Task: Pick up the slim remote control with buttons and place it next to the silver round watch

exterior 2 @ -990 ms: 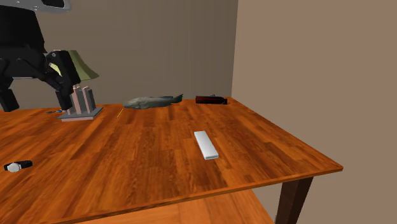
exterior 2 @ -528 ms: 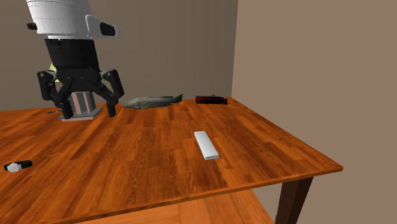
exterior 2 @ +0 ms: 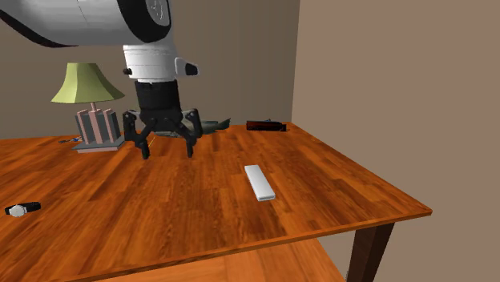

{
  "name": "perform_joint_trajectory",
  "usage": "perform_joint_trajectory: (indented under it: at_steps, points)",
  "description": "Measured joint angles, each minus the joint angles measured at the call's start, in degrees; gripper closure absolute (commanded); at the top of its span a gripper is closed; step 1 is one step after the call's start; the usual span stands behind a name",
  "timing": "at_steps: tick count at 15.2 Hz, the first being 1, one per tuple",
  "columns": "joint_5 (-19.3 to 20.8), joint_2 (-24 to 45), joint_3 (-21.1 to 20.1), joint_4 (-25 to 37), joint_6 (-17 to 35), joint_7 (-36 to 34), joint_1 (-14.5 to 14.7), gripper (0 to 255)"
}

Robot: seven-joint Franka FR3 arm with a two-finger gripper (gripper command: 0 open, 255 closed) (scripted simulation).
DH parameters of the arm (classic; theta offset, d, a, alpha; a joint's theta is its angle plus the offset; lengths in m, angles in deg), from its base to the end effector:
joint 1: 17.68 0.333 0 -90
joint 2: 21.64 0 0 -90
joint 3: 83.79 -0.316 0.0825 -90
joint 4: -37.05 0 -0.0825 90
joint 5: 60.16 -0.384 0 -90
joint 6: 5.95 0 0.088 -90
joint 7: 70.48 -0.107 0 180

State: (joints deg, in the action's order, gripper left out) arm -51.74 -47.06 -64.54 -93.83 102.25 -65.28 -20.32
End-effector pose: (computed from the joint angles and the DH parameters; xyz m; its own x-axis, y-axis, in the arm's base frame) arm 0.3894 -0.1824 0.5163 0.9758 -0.2169 0.0289 -0.2170 -0.9762 0.0015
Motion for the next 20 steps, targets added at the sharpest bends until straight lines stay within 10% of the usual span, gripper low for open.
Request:
perform_joint_trajectory:
  at_steps: [10, 20]
  points:
    - [-5.57, 20.35, 8.84, 11.56, 7.55, 12.15, -0.97, 0]
    - [-18.07, 44.02, 11.51, 28.98, 9.92, 25.65, -7.92, 0]
